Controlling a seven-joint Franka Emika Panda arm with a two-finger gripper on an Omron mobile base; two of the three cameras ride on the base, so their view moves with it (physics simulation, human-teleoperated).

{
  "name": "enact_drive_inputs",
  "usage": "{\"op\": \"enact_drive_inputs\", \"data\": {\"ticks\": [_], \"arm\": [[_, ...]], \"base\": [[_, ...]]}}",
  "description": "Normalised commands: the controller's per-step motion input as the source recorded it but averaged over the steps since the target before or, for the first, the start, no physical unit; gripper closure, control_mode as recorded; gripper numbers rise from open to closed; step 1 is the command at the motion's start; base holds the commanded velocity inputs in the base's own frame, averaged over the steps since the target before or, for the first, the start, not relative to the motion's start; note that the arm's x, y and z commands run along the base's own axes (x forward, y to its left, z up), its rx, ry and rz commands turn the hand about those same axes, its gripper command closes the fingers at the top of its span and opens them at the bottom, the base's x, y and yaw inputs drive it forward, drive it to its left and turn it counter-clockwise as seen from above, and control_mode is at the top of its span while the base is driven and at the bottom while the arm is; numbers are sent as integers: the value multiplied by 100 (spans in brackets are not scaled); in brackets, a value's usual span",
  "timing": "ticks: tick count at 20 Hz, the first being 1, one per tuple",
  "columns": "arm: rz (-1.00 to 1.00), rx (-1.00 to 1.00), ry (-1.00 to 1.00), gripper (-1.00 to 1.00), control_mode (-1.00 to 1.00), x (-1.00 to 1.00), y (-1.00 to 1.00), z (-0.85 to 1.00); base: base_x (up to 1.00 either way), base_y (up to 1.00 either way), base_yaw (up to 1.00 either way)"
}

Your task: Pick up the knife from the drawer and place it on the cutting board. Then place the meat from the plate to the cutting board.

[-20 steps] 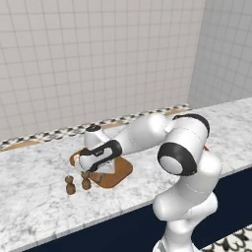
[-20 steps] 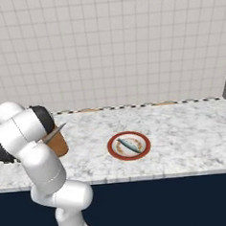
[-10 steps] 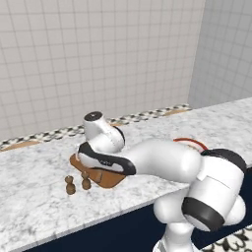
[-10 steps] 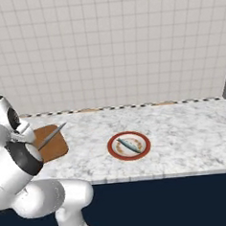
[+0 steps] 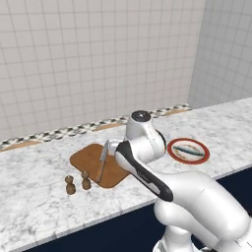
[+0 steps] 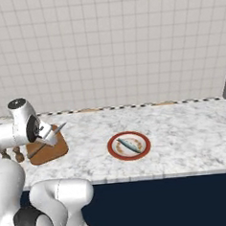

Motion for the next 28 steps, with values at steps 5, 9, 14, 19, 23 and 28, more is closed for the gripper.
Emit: {"op": "enact_drive_inputs", "data": {"ticks": [5, 9, 14, 19, 23, 28], "arm": [[9, -1, 0, -100, -100, 0, -100, 0], [10, -4, 3, -100, -100, 1, -100, 1], [13, -5, 4, -100, -100, 5, -100, 1], [14, -5, 5, -100, -100, 9, -100, 0], [11, -11, 13, -100, -100, 42, -100, 2], [7, -13, 17, -100, -100, 59, -100, 9]], "base": [[0, 0, 0], [0, 0, 0], [0, 0, 0], [0, 0, 0], [0, 0, 0], [0, 0, 0]]}}
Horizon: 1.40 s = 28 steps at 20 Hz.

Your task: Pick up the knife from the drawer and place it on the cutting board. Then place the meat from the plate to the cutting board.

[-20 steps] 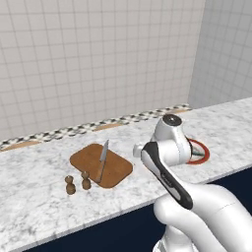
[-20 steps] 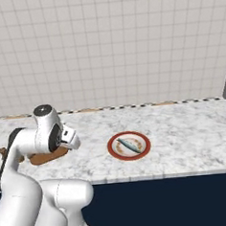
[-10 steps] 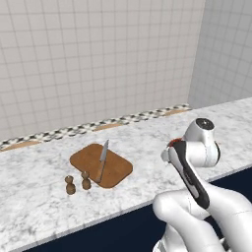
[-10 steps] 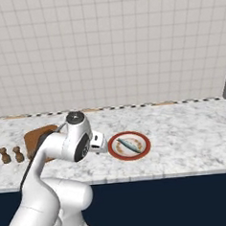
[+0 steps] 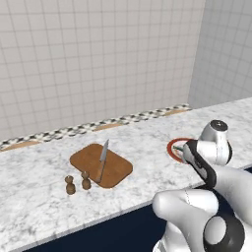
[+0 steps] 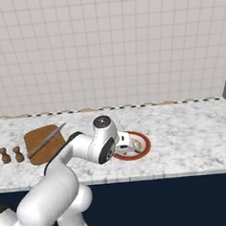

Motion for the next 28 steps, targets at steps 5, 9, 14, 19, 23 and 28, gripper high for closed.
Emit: {"op": "enact_drive_inputs", "data": {"ticks": [5, 9, 14, 19, 23, 28], "arm": [[6, -12, 17, -100, -100, 62, -99, 23], [2, 0, 2, -100, -100, 31, -27, 4], [0, 0, 0, -100, -100, 24, 0, -5], [0, 0, 0, -100, -100, 13, 15, -40], [3, 0, 0, -100, -100, 15, 30, -46], [4, 0, 0, -100, -100, 28, 4, -12]], "base": [[0, 0, 0], [0, 0, 0], [0, 0, 0], [0, 0, 0], [0, 0, 0], [0, 0, 0]]}}
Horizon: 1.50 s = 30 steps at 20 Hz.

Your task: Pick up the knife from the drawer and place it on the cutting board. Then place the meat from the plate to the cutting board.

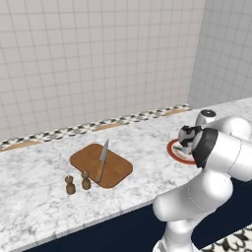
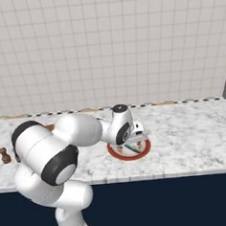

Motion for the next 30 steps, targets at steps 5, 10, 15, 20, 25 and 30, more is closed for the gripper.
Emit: {"op": "enact_drive_inputs", "data": {"ticks": [5, 10, 15, 20, 25, 30], "arm": [[5, 0, 0, -100, -100, 31, 0, -13], [5, 0, 0, -100, -100, 25, 0, -15], [6, 0, 0, -100, -100, 14, -3, -17], [6, 0, 0, -100, -100, 0, 0, -23], [5, 0, 0, 100, -100, 2, 0, -13], [2, 0, 0, 100, -100, 0, 0, -3]], "base": [[0, 0, 0], [0, 0, 0], [0, 0, 0], [0, 0, 0], [0, 0, 0], [0, 0, 0]]}}
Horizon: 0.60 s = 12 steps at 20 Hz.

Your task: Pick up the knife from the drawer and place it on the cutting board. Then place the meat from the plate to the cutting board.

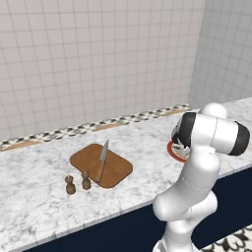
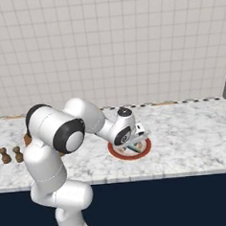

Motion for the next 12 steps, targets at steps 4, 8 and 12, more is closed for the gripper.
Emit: {"op": "enact_drive_inputs", "data": {"ticks": [4, 8, 12], "arm": [[0, 0, 0, 100, -100, -3, 11, 0], [0, 0, -2, 100, -100, -17, 35, 31], [8, 0, -11, 100, -100, -4, 71, 78]], "base": [[0, 0, 0], [0, 0, 0], [0, 0, 0]]}}
